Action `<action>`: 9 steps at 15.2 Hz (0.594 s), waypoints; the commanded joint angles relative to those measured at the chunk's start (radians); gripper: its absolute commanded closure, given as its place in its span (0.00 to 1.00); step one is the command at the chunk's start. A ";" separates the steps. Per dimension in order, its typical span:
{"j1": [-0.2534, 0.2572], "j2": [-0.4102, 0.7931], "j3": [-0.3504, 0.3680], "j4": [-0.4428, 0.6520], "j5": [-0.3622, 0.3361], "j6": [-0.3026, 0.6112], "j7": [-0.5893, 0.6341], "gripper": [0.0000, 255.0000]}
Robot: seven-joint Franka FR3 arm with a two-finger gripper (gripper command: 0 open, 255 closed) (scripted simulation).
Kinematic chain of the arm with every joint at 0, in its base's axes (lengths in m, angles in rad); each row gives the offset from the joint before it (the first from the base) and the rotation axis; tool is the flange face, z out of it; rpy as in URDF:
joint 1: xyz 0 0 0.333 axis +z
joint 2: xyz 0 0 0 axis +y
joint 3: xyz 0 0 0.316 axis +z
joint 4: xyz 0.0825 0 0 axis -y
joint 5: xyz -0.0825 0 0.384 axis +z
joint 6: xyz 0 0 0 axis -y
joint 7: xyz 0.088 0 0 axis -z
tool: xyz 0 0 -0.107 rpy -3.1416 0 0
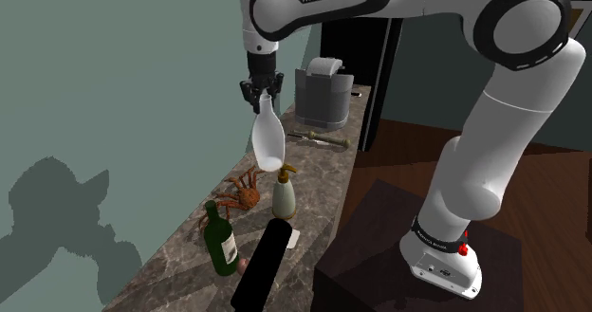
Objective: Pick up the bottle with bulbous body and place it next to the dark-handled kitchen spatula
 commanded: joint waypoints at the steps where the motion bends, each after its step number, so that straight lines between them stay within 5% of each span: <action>1: 0.021 0.017 0.025 0.017 -0.002 -0.001 0.048 1.00; 9: 0.113 0.129 0.118 0.154 -0.027 -0.033 0.237 1.00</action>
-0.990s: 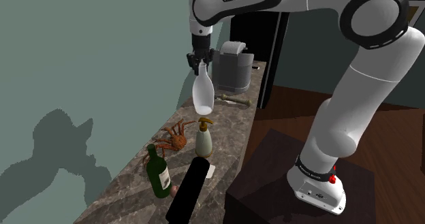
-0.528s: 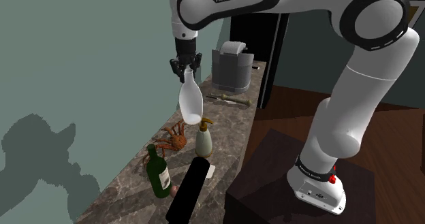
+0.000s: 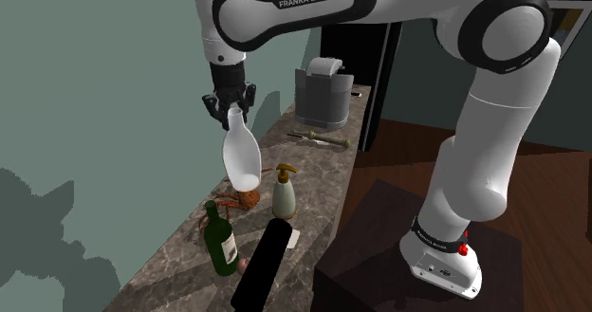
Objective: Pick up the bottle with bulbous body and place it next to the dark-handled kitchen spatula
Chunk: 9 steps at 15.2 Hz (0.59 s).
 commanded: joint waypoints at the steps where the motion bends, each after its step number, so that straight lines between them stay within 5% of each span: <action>1: 0.027 0.031 0.024 0.041 -0.009 -0.012 0.052 1.00; 9: 0.144 0.221 0.092 0.290 -0.070 -0.087 0.232 1.00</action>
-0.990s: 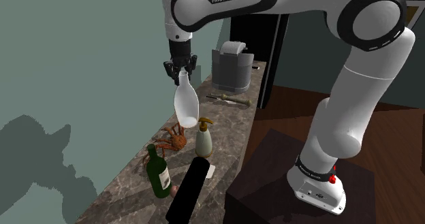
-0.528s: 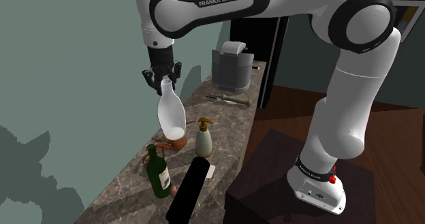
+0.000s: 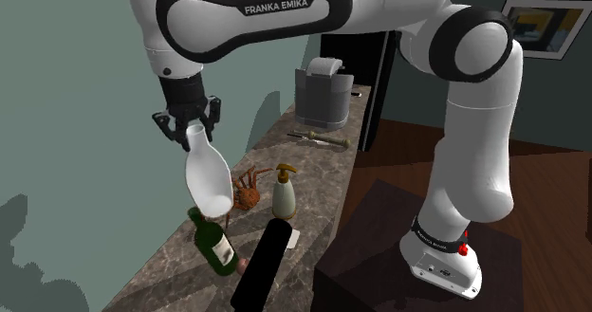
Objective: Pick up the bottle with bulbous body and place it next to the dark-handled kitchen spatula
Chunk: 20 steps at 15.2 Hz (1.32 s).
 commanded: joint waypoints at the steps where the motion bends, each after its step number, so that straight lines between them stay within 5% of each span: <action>1: 0.038 0.058 0.015 0.079 -0.020 -0.026 0.049 1.00; 7: 0.168 0.283 0.035 0.415 -0.088 -0.149 0.157 1.00; 20: 0.139 0.238 0.035 0.167 -0.079 0.053 0.171 1.00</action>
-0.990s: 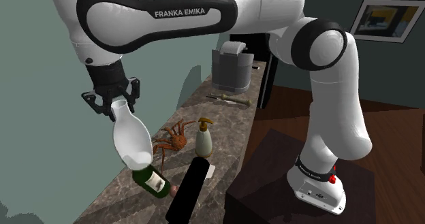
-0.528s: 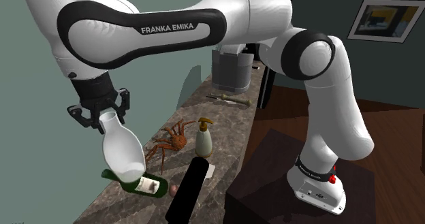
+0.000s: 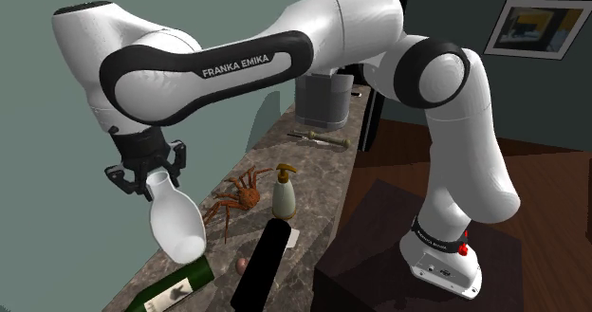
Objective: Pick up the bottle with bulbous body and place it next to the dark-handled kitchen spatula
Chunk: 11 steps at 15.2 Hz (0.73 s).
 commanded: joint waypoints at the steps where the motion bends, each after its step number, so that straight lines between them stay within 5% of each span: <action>1: -0.003 0.000 -0.001 -0.026 -0.001 0.027 0.002 1.00; 11: -0.011 0.009 -0.005 -0.147 -0.008 0.156 0.014 1.00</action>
